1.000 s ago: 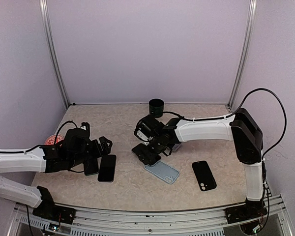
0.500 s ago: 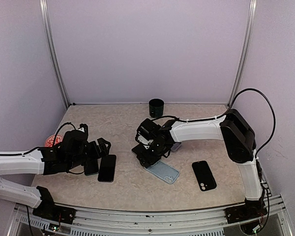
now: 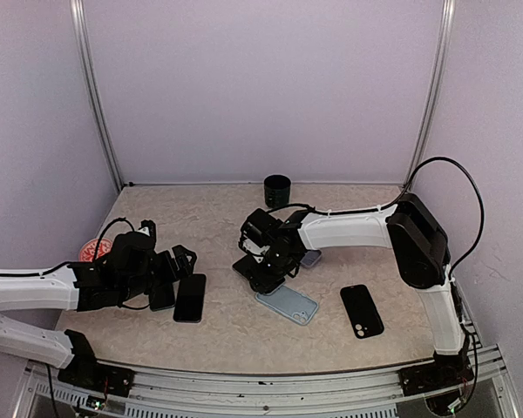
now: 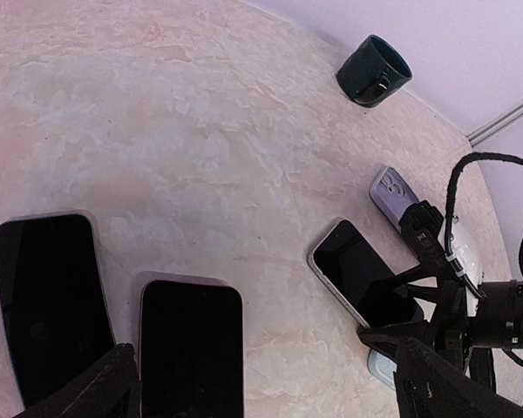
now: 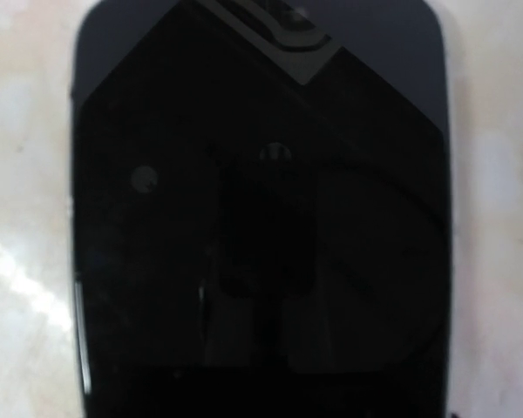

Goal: Put the phone into the phone case
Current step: Pick up the phone from the phone case, then move the phone case to the center of the board.

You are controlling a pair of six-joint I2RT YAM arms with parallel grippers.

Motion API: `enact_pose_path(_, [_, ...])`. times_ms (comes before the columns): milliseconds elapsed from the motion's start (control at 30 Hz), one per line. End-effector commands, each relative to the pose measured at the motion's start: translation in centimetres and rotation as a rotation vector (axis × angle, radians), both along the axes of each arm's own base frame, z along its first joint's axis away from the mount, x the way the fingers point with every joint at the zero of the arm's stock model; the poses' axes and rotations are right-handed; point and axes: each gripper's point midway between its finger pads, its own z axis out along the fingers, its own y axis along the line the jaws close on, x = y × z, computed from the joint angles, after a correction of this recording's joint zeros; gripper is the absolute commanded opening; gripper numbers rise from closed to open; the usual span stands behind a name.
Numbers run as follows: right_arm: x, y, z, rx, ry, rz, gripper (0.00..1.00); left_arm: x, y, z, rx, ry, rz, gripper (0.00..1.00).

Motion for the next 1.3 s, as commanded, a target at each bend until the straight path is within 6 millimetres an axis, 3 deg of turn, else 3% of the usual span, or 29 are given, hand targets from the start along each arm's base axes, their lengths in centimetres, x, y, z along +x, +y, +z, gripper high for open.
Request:
enact_pose_path(0, [0.0, -0.8, -1.2, -0.053, 0.009, 0.010, 0.73, 0.0, -0.2, 0.4, -0.014, -0.019, -0.003, 0.99])
enact_pose_path(200, [1.0, 0.1, 1.4, 0.013, -0.076, 0.028, 0.64, 0.1, -0.4, 0.6, -0.016, -0.022, -0.008, 0.99])
enact_pose_path(400, [2.4, 0.4, 7.0, 0.092, -0.232, 0.026, 0.59, 0.1, -0.6, 0.7, -0.015, -0.021, -0.016, 0.99])
enact_pose_path(567, [2.8, -1.7, 11.9, 0.115, -0.347, -0.025, 0.60, 0.2, -1.3, 1.1, -0.007, -0.026, -0.055, 0.99])
enact_pose_path(700, [1.7, -4.1, 13.9, 0.120, -0.362, -0.062, 0.61, 0.6, -2.5, 1.8, 0.037, -0.045, -0.111, 0.99])
enact_pose_path(1033, [-3.4, -10.1, 16.4, 0.208, -0.333, -0.120, 0.62, 2.1, -8.7, 2.4, 0.190, -0.054, -0.314, 0.99])
enact_pose_path(1133, [-5.0, -11.3, 16.9, 0.247, -0.363, -0.068, 0.62, 2.2, -11.4, 3.2, 0.164, -0.073, -0.414, 0.99])
enact_pose_path(1267, [-6.8, -13.0, 16.8, 0.273, -0.394, -0.041, 0.61, 2.4, -15.1, 6.0, 0.084, -0.128, -0.539, 0.99])
